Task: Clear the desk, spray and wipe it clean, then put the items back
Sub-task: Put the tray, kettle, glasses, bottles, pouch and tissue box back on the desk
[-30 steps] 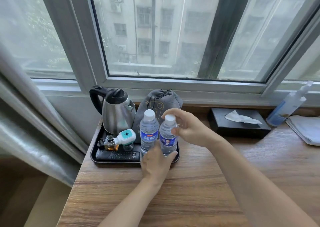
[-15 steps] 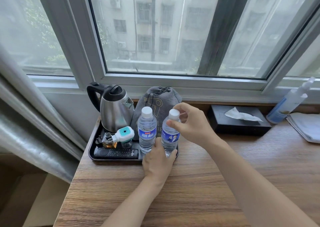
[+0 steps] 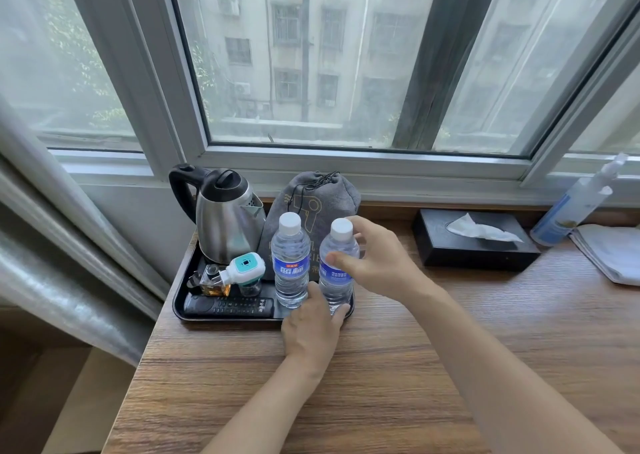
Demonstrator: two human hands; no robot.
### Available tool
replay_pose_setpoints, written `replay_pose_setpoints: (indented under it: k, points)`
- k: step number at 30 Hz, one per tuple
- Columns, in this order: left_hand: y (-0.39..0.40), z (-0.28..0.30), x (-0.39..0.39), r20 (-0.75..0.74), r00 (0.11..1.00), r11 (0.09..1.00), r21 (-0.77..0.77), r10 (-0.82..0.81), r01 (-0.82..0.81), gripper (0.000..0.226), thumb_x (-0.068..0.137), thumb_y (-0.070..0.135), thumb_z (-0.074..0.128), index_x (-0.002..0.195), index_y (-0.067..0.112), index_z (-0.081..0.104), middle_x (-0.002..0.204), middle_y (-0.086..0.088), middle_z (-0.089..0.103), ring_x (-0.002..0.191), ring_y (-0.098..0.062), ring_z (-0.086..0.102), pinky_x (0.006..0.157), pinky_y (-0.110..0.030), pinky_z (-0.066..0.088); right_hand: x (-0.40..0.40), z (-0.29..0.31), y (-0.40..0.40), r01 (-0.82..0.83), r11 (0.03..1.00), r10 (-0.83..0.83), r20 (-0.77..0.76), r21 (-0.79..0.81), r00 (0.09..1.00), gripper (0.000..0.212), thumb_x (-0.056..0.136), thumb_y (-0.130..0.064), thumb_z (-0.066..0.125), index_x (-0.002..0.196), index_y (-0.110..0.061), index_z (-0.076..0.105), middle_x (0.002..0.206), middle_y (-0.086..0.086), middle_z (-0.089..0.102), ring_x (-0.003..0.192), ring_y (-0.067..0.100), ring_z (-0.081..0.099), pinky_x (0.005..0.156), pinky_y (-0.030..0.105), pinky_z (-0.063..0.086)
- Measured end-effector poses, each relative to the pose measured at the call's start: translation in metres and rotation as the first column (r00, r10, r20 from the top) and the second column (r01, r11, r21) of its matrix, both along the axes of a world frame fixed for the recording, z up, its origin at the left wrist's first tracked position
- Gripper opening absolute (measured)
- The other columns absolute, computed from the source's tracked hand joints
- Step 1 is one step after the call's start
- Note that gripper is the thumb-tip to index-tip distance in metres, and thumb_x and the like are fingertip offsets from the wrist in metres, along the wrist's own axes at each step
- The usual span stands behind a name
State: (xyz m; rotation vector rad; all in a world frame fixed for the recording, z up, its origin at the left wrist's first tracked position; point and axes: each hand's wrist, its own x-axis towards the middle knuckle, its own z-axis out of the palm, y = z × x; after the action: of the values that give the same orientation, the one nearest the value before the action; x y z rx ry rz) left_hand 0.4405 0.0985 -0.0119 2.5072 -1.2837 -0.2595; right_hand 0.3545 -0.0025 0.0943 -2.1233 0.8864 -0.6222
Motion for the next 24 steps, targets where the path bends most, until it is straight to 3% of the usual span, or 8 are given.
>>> replay_pose_setpoints:
  k: [3,6,8,10,13,18,21,24]
  points:
    - [0.011,-0.001,0.007,0.059,0.997,0.997,-0.042,-0.056,0.058,0.043,0.104,0.06,0.048,0.121,0.021,0.049,0.101,-0.001,0.075,0.098,-0.024,0.075,0.077,-0.035,0.053,-0.002,0.001,-0.005,-0.043,0.997,0.043,-0.001,0.057,0.999,0.038,0.083,-0.028,0.079,0.116,-0.031,0.062,0.106,-0.014,0.071,0.104,0.009,0.066,0.093,0.049,0.054]
    - [0.032,-0.013,0.022,0.034,0.997,0.89,-0.449,-0.066,0.074,0.028,0.089,0.035,0.081,0.1,0.02,0.061,0.082,0.005,0.069,0.072,-0.022,0.072,0.058,-0.035,0.053,-0.005,0.003,-0.007,-0.11,0.984,0.108,0.022,0.136,0.994,0.041,0.083,-0.018,0.074,0.119,-0.029,0.056,0.114,-0.009,0.069,0.113,0.014,0.064,0.099,0.053,0.051]
    - [0.042,-0.016,0.034,-0.107,0.994,0.795,-0.603,-0.003,-0.063,0.041,0.08,0.022,0.09,0.105,0.016,0.058,0.092,0.003,0.061,0.078,-0.022,0.064,0.065,-0.039,0.055,-0.007,0.006,-0.008,-0.134,0.982,0.134,0.012,0.135,0.991,0.04,0.086,-0.011,0.07,0.119,-0.028,0.057,0.112,-0.007,0.068,0.112,0.016,0.063,0.1,0.053,0.051]
    - [0.043,-0.016,0.048,-0.163,0.985,0.783,-0.605,0.061,-0.148,0.06,0.075,0.022,0.093,0.118,0.011,0.053,0.107,-0.004,0.058,0.097,-0.028,0.059,0.084,-0.047,0.055,-0.007,0.007,-0.009,-0.11,0.986,0.113,-0.018,0.122,0.993,0.042,0.088,-0.008,0.069,0.121,-0.033,0.06,0.111,-0.008,0.066,0.107,0.011,0.063,0.098,0.049,0.052]
    - [0.032,-0.013,0.065,-0.224,0.972,0.878,-0.45,0.068,-0.165,0.091,0.073,0.035,0.094,0.144,0.007,0.045,0.135,-0.009,0.058,0.123,-0.034,0.053,0.105,-0.051,0.045,-0.007,0.008,-0.01,-0.094,0.987,0.099,-0.031,0.131,0.995,0.05,0.087,-0.003,0.065,0.121,-0.04,0.062,0.111,-0.013,0.068,0.102,0.014,0.063,0.095,0.045,0.055]
    - [0.022,-0.018,0.077,-0.308,0.951,0.895,-0.435,-0.044,-0.1,0.067,0.079,0.037,0.089,0.135,0.023,0.055,0.12,0.005,0.065,0.114,-0.027,0.057,0.096,-0.047,0.049,-0.007,0.006,-0.007,-0.161,0.957,0.146,0.078,0.242,0.986,0.058,0.091,0.01,0.054,0.133,-0.029,0.059,0.123,-0.009,0.068,0.117,0.008,0.061,0.098,0.029,0.051]
    - [0.019,-0.024,0.081,-0.358,0.933,0.907,-0.404,-0.039,-0.118,0.059,0.082,0.039,0.086,0.13,0.028,0.054,0.11,0.006,0.069,0.104,-0.026,0.063,0.086,-0.043,0.053,-0.015,-0.006,-0.001,-0.113,0.956,0.094,0.083,0.271,0.992,0.058,0.089,-0.007,0.071,0.136,-0.036,0.053,0.125,-0.013,0.063,0.119,0.004,0.06,0.095,0.028,0.053]
    - [0.018,-0.027,0.084,-0.361,0.93,0.91,-0.405,-0.066,-0.093,0.054,0.083,0.041,0.084,0.126,0.032,0.053,0.102,0.01,0.07,0.096,-0.025,0.064,0.078,-0.039,0.05,-0.015,-0.038,0.018,0.031,0.973,-0.034,0.011,0.228,0.999,0.065,0.075,-0.02,0.086,0.127,-0.039,0.053,0.114,-0.02,0.065,0.106,-0.005,0.061,0.087,0.025,0.051]
